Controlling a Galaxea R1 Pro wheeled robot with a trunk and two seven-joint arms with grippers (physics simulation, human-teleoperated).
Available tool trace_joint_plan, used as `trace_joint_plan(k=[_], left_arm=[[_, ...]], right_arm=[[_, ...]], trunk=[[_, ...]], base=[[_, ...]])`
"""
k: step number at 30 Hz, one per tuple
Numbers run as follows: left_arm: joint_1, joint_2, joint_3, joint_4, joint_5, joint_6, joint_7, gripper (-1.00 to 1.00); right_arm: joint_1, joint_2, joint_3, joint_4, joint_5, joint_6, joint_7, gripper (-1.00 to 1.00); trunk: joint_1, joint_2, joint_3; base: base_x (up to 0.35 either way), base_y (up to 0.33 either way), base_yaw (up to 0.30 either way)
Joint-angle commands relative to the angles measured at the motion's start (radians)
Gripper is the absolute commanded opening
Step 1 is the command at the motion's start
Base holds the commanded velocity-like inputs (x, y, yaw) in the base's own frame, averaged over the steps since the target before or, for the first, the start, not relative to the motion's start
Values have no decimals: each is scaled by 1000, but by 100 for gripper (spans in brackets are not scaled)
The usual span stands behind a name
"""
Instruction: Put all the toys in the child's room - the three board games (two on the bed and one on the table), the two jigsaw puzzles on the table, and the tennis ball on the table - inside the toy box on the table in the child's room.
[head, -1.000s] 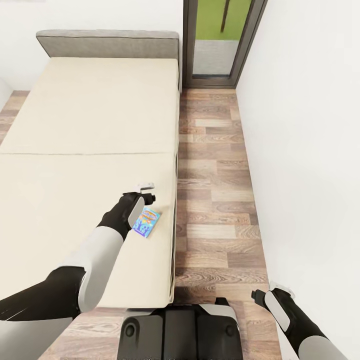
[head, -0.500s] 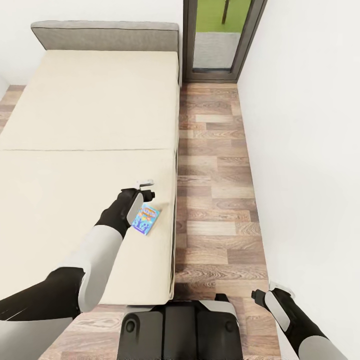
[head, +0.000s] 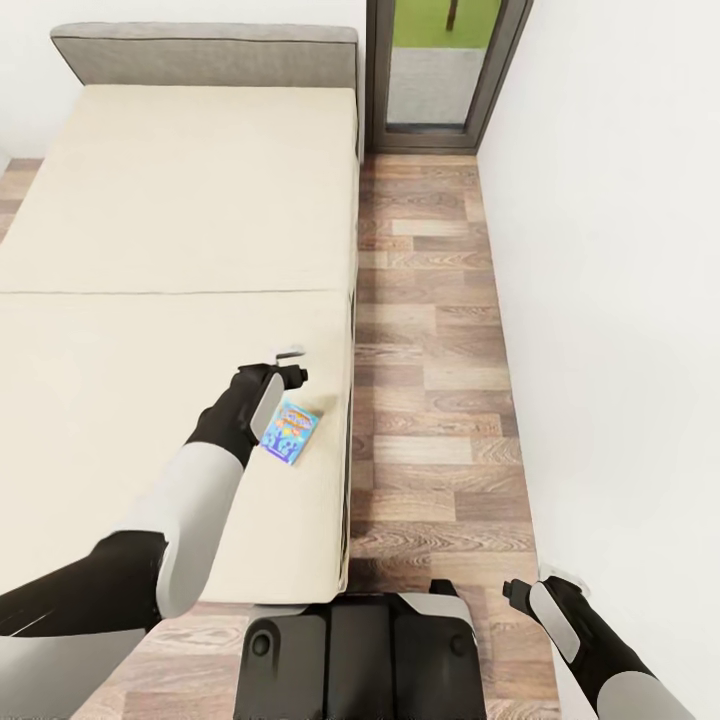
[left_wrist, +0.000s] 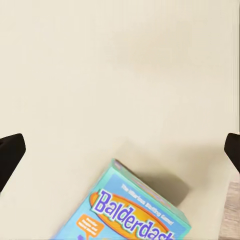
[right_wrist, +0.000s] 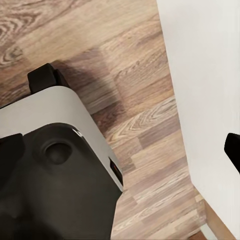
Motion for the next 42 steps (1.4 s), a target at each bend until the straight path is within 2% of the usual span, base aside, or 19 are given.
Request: trace_joint_plan(k=[1, 11, 28, 31, 32, 36, 42], left_arm=[[-3, -1, 3, -2, 8, 5, 5, 100], [-8, -1, 3, -7, 8, 72, 4, 100], [-8, -1, 1, -11, 9, 77, 3, 100], [-8, -1, 1, -11, 9, 78, 3, 100], [-8, -1, 1, -11, 9, 79, 4, 100], [-8, -1, 1, -11, 8, 81, 5, 100], [-8, -1, 1, -10, 7, 80, 5, 100]], right_arm=[[0, -1, 3, -2, -9, 3, -8, 100], [0, -1, 3, -2, -9, 3, -8, 100], [0, -1, 3, -16, -8, 6, -7, 100], [0, -1, 3, -49, -7, 10, -9, 100], [0, -1, 3, -91, -7, 20, -9, 100], [0, -1, 3, -158, -7, 55, -9, 100], [-1, -3, 3, -201, -6, 73, -9, 100]], trunk=[[1, -2, -3], [1, -2, -19], [1, -2, -47], [1, -2, -52], [1, -2, -54], [1, -2, -60], [1, -2, -70]], base=[[0, 0, 0], [0, 0, 0], [0, 0, 0], [0, 0, 0], [0, 0, 0], [0, 0, 0], [0, 0, 0]])
